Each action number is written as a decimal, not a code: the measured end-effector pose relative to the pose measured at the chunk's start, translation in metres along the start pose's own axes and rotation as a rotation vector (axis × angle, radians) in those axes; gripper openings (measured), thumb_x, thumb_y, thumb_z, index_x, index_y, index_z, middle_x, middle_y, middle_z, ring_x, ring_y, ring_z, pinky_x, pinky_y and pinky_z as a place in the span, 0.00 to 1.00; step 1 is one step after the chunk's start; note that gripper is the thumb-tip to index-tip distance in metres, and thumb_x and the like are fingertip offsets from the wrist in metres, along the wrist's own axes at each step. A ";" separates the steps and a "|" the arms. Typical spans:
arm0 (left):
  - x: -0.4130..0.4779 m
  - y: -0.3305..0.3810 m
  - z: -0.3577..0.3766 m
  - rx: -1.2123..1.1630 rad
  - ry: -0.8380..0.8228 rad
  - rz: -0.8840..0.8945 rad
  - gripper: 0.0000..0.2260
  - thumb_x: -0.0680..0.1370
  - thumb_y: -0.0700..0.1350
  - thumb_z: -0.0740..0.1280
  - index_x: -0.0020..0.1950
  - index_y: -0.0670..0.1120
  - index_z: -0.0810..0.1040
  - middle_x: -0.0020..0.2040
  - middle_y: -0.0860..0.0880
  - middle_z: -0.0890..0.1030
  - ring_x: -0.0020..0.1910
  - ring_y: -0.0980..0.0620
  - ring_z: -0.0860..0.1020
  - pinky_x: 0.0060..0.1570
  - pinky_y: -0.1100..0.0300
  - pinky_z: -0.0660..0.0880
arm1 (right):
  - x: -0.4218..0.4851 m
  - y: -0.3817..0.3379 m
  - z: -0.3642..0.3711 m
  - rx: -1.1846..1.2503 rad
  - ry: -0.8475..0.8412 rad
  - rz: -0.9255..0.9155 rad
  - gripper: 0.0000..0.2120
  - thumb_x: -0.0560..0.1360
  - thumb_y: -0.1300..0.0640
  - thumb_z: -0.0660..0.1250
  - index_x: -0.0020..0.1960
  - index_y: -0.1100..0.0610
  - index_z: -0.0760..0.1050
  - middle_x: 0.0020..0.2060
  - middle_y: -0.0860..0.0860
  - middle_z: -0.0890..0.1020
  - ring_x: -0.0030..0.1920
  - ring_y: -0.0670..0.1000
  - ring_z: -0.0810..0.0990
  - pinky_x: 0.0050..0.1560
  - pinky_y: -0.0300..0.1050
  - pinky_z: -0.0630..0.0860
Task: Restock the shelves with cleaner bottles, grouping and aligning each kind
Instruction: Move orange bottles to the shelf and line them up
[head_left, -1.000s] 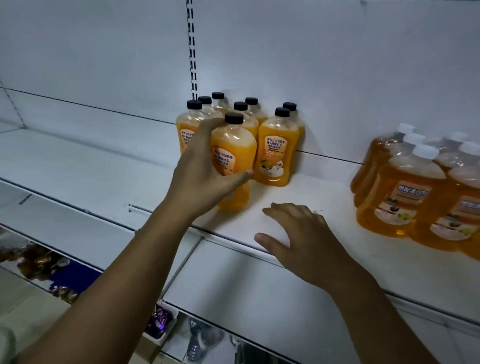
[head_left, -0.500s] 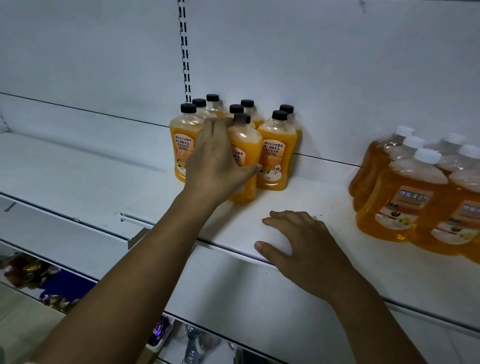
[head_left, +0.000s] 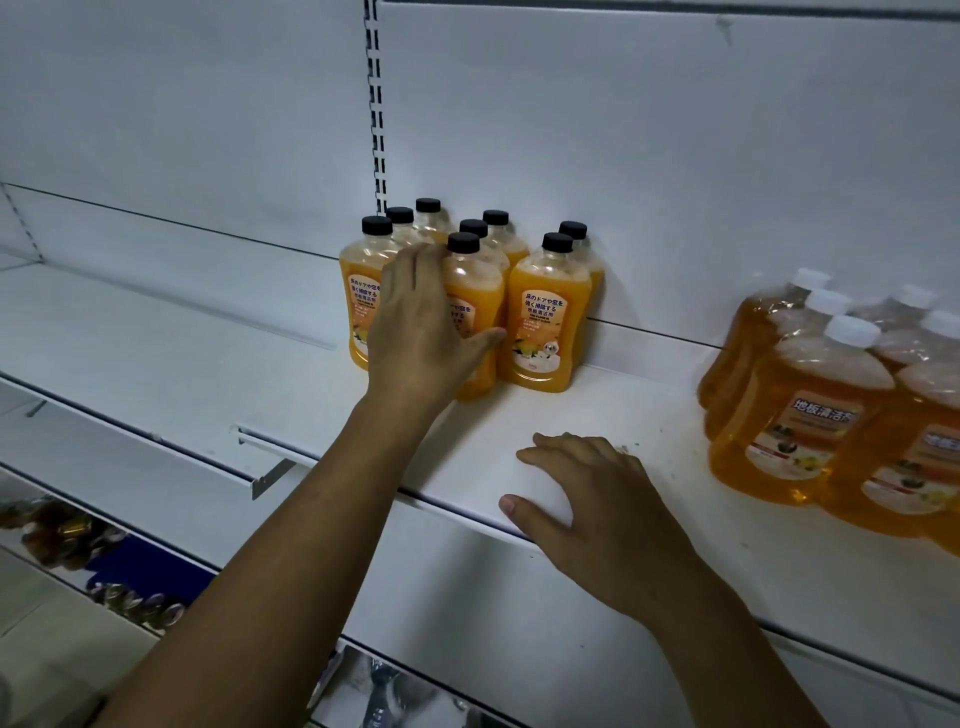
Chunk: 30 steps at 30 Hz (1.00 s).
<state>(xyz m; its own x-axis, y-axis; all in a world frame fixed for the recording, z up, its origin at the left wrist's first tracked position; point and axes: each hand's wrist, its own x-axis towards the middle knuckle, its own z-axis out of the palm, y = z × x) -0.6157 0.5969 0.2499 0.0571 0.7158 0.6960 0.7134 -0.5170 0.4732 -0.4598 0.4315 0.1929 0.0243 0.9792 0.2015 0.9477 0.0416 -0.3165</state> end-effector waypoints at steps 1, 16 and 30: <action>-0.001 0.000 0.000 0.009 0.000 -0.001 0.47 0.67 0.60 0.82 0.79 0.48 0.64 0.76 0.47 0.69 0.76 0.46 0.66 0.72 0.48 0.71 | 0.000 0.000 0.000 0.002 -0.001 -0.002 0.33 0.75 0.27 0.57 0.75 0.42 0.72 0.76 0.40 0.72 0.75 0.45 0.68 0.77 0.50 0.62; -0.038 -0.011 -0.043 0.021 -0.036 0.094 0.40 0.75 0.66 0.72 0.81 0.52 0.62 0.78 0.47 0.67 0.76 0.45 0.68 0.66 0.42 0.72 | -0.003 -0.004 -0.005 0.019 -0.018 0.009 0.32 0.75 0.29 0.56 0.74 0.43 0.73 0.76 0.41 0.72 0.75 0.45 0.69 0.78 0.55 0.64; -0.120 -0.002 -0.057 0.067 -0.529 0.309 0.38 0.75 0.77 0.53 0.81 0.59 0.64 0.79 0.56 0.69 0.78 0.50 0.66 0.77 0.43 0.65 | -0.043 -0.002 -0.032 -0.057 0.034 0.153 0.31 0.77 0.30 0.63 0.75 0.45 0.73 0.75 0.45 0.74 0.73 0.49 0.72 0.73 0.54 0.70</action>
<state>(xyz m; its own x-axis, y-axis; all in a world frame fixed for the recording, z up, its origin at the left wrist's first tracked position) -0.6638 0.4847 0.1963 0.5951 0.6820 0.4251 0.6495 -0.7197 0.2453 -0.4528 0.3834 0.2148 0.1800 0.9659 0.1864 0.9484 -0.1201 -0.2935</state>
